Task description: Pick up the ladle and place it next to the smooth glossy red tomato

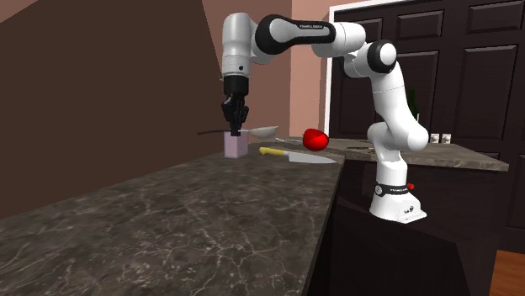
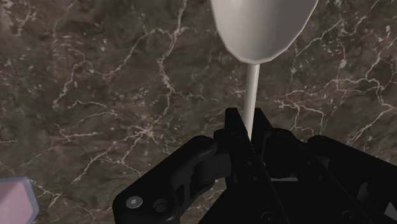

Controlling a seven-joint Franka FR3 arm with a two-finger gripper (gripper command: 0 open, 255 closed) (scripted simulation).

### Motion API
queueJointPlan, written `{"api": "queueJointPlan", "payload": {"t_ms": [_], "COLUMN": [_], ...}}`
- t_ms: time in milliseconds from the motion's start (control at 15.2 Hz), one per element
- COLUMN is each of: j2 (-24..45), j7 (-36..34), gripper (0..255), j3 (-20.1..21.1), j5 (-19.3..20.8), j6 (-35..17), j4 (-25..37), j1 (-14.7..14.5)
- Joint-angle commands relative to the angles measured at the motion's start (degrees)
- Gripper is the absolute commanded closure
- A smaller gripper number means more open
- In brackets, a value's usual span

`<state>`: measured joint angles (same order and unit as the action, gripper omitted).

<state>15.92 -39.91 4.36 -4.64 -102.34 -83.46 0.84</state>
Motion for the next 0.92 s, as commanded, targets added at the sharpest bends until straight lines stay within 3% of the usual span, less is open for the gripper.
{"api": "queueJointPlan", "payload": {"t_ms": [0, 594, 858], "j2": [-0.12, 1.22, -4.24], "j7": [-0.18, -0.81, 3.98], "gripper": [255, 255, 255], "j3": [0.03, 0.05, -1.53], "j5": [0.02, 0.21, -0.76], "j6": [1.42, 8.47, 6.84], "j4": [1.28, 9.7, 2.16], "j1": [-0.04, -0.1, 3.05]}}
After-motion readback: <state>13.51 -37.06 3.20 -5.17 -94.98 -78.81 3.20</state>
